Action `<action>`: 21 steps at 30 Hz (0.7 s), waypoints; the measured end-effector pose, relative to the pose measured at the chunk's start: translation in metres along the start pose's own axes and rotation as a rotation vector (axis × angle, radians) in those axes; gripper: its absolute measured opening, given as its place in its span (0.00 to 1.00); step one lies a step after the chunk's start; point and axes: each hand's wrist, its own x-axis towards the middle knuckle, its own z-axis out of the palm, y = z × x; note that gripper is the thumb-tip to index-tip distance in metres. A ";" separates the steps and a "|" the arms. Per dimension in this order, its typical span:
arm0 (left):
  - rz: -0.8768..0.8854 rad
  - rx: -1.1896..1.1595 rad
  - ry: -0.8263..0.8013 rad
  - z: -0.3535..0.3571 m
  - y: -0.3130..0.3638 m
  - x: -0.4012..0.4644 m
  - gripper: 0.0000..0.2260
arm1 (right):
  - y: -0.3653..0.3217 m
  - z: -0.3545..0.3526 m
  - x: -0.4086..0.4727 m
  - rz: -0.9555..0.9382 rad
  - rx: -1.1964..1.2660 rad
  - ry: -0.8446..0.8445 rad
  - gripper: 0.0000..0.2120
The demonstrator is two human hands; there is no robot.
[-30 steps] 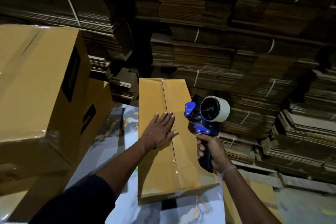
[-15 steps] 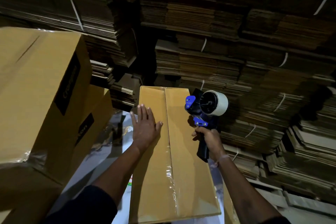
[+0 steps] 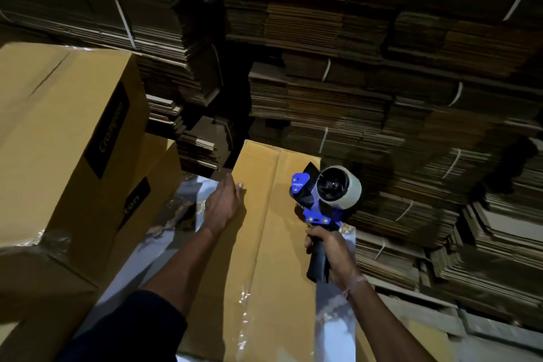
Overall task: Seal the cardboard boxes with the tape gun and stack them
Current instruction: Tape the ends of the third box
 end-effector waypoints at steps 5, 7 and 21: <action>0.160 -0.030 -0.179 -0.008 -0.003 -0.004 0.18 | 0.029 0.007 -0.068 0.014 0.038 0.010 0.12; 0.198 -0.030 -0.255 -0.011 0.002 -0.011 0.23 | 0.041 0.009 -0.094 0.027 0.063 0.006 0.12; 0.362 0.056 -0.426 0.015 0.045 -0.064 0.29 | 0.044 -0.047 -0.191 0.211 0.023 -0.157 0.17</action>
